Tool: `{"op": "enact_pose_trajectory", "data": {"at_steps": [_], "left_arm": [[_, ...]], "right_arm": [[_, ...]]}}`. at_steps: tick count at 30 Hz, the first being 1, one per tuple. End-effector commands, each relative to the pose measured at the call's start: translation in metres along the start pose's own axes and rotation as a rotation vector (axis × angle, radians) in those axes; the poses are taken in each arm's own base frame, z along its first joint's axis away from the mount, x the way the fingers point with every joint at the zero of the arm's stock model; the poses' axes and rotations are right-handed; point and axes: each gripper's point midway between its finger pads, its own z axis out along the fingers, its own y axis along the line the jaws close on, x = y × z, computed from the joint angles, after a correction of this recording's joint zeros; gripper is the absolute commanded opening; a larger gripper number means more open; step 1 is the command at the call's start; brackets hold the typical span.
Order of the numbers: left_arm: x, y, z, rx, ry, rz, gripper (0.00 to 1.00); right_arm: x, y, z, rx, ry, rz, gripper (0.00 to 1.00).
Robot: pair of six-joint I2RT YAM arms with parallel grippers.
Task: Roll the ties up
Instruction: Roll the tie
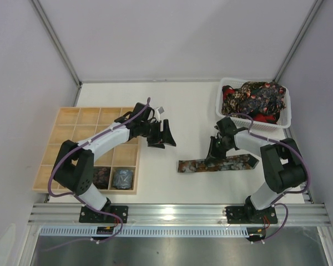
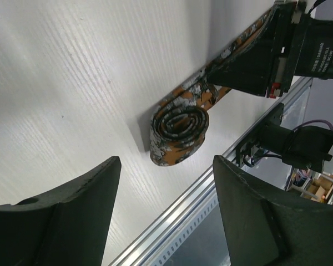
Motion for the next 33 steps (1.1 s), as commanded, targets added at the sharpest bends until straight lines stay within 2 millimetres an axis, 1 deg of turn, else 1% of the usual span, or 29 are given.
{"op": "enact_pose_trajectory", "data": {"at_steps": [1, 2, 3, 5, 6, 7, 8, 9, 10, 12, 13, 14, 16, 17, 18, 21, 22, 25, 27, 30, 33], "left_arm": [[-0.001, -0.026, 0.001, 0.093, 0.020, 0.051, 0.74], [0.004, -0.026, 0.003, 0.098, 0.033, 0.054, 0.75], [0.012, -0.030, 0.006, 0.111, 0.048, 0.066, 0.75], [0.022, -0.033, 0.008, 0.135, 0.068, 0.071, 0.77], [0.030, -0.033, 0.009, 0.147, 0.069, 0.072, 0.78], [0.034, -0.033, 0.009, 0.159, 0.071, 0.070, 0.79], [0.041, -0.030, 0.010, 0.169, 0.071, 0.067, 0.79], [0.044, -0.029, 0.008, 0.167, 0.069, 0.059, 0.79], [0.044, -0.031, 0.004, 0.170, 0.053, 0.070, 0.79], [0.050, -0.027, 0.002, 0.160, 0.054, 0.069, 0.80], [0.052, -0.027, -0.001, 0.160, 0.053, 0.068, 0.80], [0.052, -0.028, -0.002, 0.164, 0.051, 0.067, 0.80], [0.059, -0.028, -0.002, 0.170, 0.067, 0.050, 0.80], [0.066, -0.029, -0.002, 0.169, 0.083, 0.042, 0.80], [0.068, -0.029, -0.001, 0.167, 0.089, 0.045, 0.80], [0.082, -0.030, 0.004, 0.163, 0.115, 0.046, 0.82], [0.084, -0.031, 0.006, 0.168, 0.115, 0.047, 0.82], [0.096, -0.030, 0.011, 0.173, 0.134, 0.048, 0.83], [0.102, -0.028, 0.014, 0.176, 0.141, 0.046, 0.83], [0.107, -0.025, 0.018, 0.175, 0.155, 0.040, 0.83], [0.112, -0.024, 0.020, 0.186, 0.171, 0.037, 0.83]], "right_arm": [[0.039, -0.012, -0.012, 0.011, 0.105, -0.008, 0.12], [0.045, -0.017, -0.015, 0.031, 0.122, -0.008, 0.12], [0.048, -0.018, -0.017, 0.029, 0.121, -0.024, 0.13], [0.041, -0.006, -0.029, -0.023, 0.064, -0.078, 0.14], [0.035, 0.001, -0.035, -0.050, 0.033, -0.098, 0.18], [0.025, 0.015, -0.047, -0.092, -0.017, -0.126, 0.22], [0.024, 0.025, -0.054, -0.132, -0.022, -0.137, 0.29], [0.023, 0.033, -0.060, -0.156, -0.025, -0.148, 0.31], [0.021, 0.046, -0.068, -0.186, -0.037, -0.177, 0.32], [0.031, 0.057, -0.073, -0.220, -0.012, -0.198, 0.37], [0.047, 0.064, -0.073, -0.250, 0.036, -0.219, 0.37], [0.055, 0.067, -0.071, -0.266, 0.062, -0.225, 0.37], [0.073, 0.073, -0.068, -0.279, 0.107, -0.231, 0.37], [0.087, 0.076, -0.064, -0.279, 0.126, -0.263, 0.37], [0.092, 0.078, -0.062, -0.276, 0.133, -0.257, 0.37], [0.097, 0.074, -0.054, -0.225, 0.112, -0.254, 0.39], [0.094, 0.070, -0.052, -0.200, 0.090, -0.253, 0.39], [0.088, 0.068, -0.049, -0.187, 0.055, -0.239, 0.40], [0.089, 0.066, -0.044, -0.180, 0.063, -0.227, 0.40], [0.088, 0.064, -0.037, -0.177, 0.067, -0.222, 0.41], [0.083, 0.063, -0.031, -0.169, 0.058, -0.228, 0.41]]}}
